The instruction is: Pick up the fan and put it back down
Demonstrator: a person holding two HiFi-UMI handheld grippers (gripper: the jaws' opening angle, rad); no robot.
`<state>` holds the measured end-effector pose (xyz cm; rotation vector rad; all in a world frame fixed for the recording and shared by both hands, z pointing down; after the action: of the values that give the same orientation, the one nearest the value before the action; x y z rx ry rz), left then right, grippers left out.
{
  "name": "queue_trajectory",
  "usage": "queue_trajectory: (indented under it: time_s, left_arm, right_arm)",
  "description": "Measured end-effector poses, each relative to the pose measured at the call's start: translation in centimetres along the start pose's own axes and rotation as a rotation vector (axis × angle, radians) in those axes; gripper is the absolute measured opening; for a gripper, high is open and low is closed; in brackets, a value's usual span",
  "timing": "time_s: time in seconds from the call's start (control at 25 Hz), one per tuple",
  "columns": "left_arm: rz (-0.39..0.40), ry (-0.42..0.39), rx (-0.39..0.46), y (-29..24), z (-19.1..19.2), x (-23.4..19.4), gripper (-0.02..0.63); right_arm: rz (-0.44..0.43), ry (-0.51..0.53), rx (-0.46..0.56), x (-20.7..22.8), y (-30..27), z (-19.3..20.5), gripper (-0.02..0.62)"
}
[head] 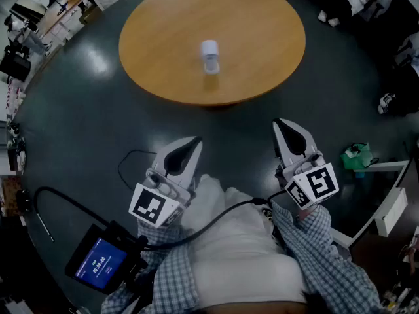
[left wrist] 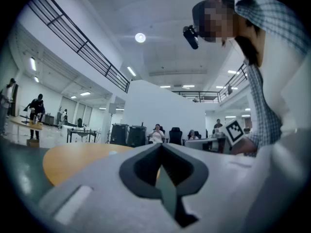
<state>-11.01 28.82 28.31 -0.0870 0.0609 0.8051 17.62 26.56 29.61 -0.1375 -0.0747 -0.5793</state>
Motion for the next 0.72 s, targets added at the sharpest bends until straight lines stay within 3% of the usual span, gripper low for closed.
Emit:
queue_trajectory:
  time_s: [0.48, 0.72]
  left_arm:
    - [-0.003, -0.04, 0.02, 0.7, -0.1, 0.2, -0.002]
    - [-0.013, -0.031, 0.036, 0.4, 0.2, -0.5, -0.002]
  right_arm:
    - [-0.04, 0.017, 0.002, -1.2, -0.8, 0.6, 0.003]
    - [-0.038, -0.031, -0.025, -0.9, -2.1, 1.5, 0.003]
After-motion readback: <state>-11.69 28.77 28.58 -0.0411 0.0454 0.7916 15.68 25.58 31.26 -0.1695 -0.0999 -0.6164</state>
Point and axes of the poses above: the fingertips, and each gripper's own axes: y backward along the fingers, x to its right, z out of its underside, the point moved 10 cm from there along y, backward along the fingers, and after that the axes turned 4 degrees about -x, right-handed, at the moved point
